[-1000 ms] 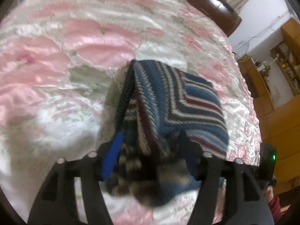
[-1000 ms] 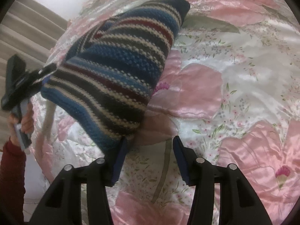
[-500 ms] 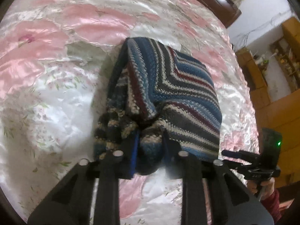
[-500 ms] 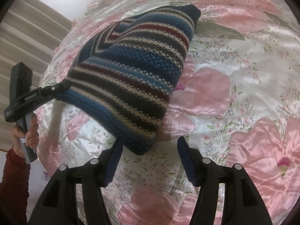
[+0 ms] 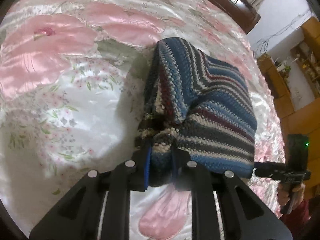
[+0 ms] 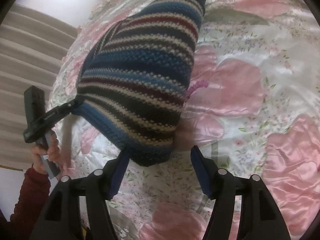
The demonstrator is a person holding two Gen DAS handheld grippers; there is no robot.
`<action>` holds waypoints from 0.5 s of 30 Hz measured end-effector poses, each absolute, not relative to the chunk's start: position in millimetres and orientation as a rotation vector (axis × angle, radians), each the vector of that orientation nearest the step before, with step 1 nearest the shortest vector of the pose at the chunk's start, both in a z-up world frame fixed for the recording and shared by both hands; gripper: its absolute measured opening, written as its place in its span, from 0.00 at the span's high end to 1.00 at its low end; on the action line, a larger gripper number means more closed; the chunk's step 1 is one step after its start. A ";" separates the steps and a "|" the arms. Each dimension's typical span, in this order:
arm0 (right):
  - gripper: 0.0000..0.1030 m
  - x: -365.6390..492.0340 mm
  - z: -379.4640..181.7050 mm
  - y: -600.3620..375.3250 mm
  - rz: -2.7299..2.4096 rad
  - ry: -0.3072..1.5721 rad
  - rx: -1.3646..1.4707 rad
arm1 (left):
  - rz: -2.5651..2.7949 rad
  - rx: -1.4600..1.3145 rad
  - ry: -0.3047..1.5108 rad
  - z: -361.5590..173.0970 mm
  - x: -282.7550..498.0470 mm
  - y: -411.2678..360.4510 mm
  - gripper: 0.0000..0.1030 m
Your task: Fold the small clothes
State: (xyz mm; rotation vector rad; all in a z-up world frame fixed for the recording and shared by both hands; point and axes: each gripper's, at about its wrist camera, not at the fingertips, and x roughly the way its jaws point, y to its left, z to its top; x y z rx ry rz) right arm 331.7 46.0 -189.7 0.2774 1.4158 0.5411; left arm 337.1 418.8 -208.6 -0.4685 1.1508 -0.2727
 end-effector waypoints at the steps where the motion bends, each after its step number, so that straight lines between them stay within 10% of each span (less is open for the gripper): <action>1: 0.37 332.5 -193.0 50.1 0.544 1.420 0.266 | -0.277 -0.456 1.145 -206.8 335.6 417.6 0.83; 6: 0.38 336.7 -213.1 67.6 0.587 1.457 0.321 | -0.280 -0.451 1.155 -204.1 336.2 416.1 0.77; 11: 0.76 335.2 -217.6 68.5 0.606 1.446 0.355 | -0.285 -0.481 1.168 -206.1 338.7 419.5 0.77; 15: 0.82 330.8 -183.3 45.7 0.613 1.373 0.337 | -0.333 -0.493 1.172 -202.4 334.3 408.5 0.77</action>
